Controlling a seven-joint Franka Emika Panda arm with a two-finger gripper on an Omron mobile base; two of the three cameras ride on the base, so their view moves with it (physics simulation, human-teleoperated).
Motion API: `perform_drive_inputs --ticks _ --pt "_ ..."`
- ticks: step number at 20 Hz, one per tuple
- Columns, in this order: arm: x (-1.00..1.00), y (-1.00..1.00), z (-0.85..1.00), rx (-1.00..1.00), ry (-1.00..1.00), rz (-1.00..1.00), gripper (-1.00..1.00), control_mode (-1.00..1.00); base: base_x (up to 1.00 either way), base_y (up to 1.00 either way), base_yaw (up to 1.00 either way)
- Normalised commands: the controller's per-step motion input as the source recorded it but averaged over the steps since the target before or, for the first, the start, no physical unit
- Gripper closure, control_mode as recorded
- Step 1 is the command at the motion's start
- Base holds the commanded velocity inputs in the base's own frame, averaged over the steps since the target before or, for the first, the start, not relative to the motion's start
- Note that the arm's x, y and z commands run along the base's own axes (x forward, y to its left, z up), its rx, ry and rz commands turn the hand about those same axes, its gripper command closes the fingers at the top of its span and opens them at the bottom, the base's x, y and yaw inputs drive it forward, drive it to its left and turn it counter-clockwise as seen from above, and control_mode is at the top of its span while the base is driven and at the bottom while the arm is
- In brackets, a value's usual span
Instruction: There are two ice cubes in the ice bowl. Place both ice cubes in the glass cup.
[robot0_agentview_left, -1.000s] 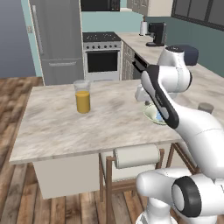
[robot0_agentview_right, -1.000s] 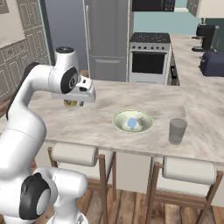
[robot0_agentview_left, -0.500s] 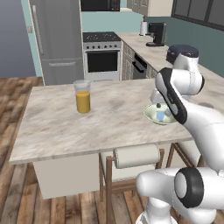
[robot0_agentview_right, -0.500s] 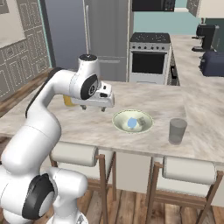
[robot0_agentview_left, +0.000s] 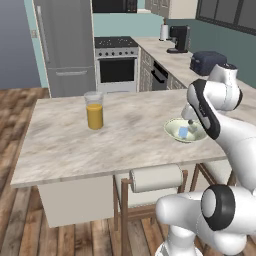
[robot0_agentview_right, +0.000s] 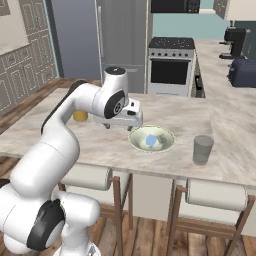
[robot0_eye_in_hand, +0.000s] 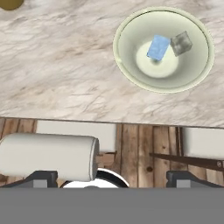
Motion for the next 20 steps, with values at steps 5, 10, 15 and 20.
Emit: perform_drive_inputs --ticks 5,10,15,20 --pt "0.05 -0.09 -0.01 0.00 0.00 0.02 -1.00 -1.00 0.00 0.00 0.00" --pt "0.24 -0.10 -0.07 0.00 0.00 0.01 -1.00 -1.00 0.00 0.00 0.00" --pt "0.34 -0.22 -0.07 0.00 0.00 0.00 -1.00 -1.00 0.00 0.00 0.00" --pt "0.39 -0.30 -0.12 0.02 0.00 0.00 -1.00 -1.00 0.00 0.00 0.00"
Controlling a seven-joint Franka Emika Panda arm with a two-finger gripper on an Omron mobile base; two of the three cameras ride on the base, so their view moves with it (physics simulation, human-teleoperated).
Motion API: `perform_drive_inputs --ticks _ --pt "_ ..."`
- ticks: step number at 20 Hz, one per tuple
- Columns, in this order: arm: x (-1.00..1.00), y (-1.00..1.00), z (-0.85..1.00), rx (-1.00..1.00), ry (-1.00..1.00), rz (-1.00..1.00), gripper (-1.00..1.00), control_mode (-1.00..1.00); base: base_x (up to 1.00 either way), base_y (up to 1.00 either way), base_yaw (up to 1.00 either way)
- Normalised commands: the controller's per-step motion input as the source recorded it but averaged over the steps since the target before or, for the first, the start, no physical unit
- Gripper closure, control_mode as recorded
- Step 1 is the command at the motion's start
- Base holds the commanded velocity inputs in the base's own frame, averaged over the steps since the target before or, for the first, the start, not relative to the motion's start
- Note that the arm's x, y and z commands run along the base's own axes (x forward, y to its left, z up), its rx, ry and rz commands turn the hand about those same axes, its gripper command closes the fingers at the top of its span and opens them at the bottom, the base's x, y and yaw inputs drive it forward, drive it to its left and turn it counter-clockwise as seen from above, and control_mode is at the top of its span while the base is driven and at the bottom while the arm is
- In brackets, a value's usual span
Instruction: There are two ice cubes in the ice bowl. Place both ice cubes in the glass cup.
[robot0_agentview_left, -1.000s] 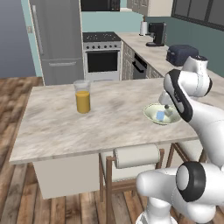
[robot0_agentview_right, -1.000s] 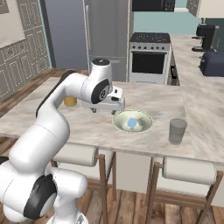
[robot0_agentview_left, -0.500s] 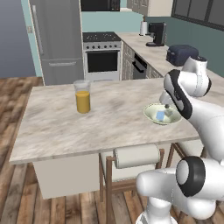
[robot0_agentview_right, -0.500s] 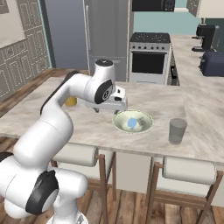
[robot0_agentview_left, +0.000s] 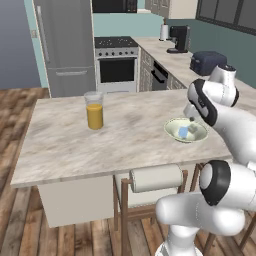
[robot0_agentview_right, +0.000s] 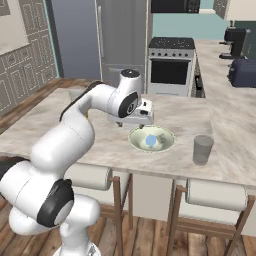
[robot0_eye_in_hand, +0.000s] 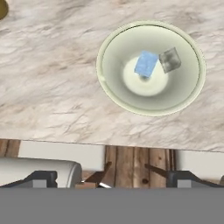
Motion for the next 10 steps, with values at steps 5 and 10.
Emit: perform_drive_inputs --ticks 5,10 --pt "0.47 -0.39 -0.34 0.01 0.00 -0.01 -1.00 -1.00 0.00 0.00 0.00" --pt "0.53 -0.31 -0.40 0.05 0.00 -0.15 -1.00 -1.00 0.00 0.00 0.00"
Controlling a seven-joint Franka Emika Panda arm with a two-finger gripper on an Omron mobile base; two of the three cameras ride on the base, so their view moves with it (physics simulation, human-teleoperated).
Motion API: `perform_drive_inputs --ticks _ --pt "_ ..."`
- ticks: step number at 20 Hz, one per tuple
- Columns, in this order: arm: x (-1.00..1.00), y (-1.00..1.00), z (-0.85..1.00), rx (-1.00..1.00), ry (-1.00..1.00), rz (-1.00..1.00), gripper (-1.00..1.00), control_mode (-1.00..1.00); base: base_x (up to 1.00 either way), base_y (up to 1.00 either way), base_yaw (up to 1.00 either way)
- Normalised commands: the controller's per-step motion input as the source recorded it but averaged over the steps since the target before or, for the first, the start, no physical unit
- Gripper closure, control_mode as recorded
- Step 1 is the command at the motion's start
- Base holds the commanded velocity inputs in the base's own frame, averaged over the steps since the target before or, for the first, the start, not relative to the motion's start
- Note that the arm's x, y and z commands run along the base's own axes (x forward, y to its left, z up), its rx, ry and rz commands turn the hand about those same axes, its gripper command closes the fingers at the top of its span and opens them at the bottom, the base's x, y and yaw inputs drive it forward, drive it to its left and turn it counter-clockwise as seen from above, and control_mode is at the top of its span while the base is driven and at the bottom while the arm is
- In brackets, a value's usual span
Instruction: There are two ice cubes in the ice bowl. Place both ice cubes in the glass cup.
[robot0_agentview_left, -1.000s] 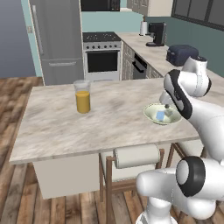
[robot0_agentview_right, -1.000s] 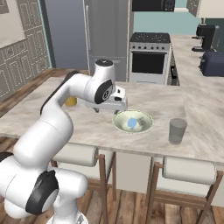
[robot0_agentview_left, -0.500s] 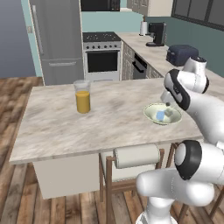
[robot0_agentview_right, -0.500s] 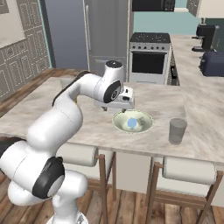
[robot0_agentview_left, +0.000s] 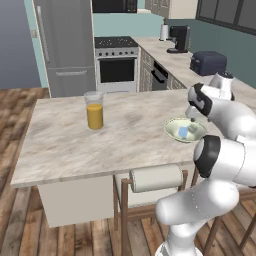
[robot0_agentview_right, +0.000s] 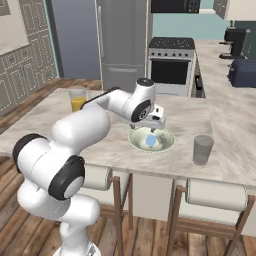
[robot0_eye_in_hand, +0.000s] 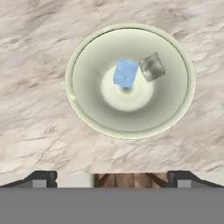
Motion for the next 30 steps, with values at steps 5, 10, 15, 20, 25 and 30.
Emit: perform_drive_inputs --ticks 5,10,15,20,25,30 --pt "0.33 -0.21 -0.24 0.17 0.00 -0.14 -1.00 -1.00 0.00 0.00 0.00" --pt "0.39 0.00 -0.12 0.01 0.00 -0.01 -1.00 -1.00 0.00 0.00 0.00" --pt "0.32 0.00 -0.34 -0.03 0.01 0.00 -1.00 -1.00 0.00 0.00 0.00" --pt "0.16 0.00 -0.54 -0.01 0.06 0.00 -1.00 -1.00 0.00 0.00 0.00" --pt "0.21 0.01 -0.36 0.00 0.05 0.00 -1.00 -1.00 0.00 0.00 0.00" --pt "0.26 0.03 -0.20 0.00 0.01 0.00 -1.00 -1.00 0.00 0.00 0.00"
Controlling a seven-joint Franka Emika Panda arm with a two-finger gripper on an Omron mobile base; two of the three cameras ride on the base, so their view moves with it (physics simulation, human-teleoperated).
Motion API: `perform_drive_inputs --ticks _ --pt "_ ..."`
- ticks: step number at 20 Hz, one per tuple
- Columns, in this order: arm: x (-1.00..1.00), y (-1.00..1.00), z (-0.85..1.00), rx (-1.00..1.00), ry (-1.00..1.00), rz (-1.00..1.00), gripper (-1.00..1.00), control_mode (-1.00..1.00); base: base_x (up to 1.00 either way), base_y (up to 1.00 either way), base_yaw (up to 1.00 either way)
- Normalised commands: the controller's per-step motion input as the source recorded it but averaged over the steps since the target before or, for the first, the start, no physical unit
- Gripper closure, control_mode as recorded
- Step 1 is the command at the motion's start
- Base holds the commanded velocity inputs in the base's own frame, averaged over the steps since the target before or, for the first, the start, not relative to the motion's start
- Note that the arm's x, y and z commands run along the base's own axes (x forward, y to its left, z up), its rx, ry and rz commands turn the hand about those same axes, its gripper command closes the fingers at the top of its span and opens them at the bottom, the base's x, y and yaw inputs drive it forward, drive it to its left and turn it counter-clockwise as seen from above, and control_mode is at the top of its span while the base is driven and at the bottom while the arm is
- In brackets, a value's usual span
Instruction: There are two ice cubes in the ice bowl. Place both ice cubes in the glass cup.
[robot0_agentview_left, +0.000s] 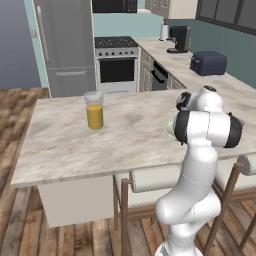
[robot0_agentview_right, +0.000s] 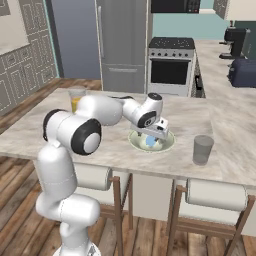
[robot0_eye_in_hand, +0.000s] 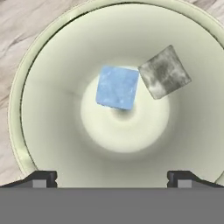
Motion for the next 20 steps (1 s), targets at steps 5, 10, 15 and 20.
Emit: perform_drive_inputs --ticks 5,10,15,20 --pt "0.29 0.00 -0.22 0.00 0.00 0.00 -1.00 -1.00 0.00 0.00 0.00" --pt "0.34 0.01 -0.27 0.00 0.01 0.00 -1.00 -1.00 0.00 0.00 0.00" --pt "0.24 0.00 -0.27 0.00 0.03 0.00 -1.00 -1.00 0.00 0.00 0.00" --pt "0.38 0.00 -0.20 0.00 0.00 0.00 -1.00 -1.00 0.00 0.00 0.00"
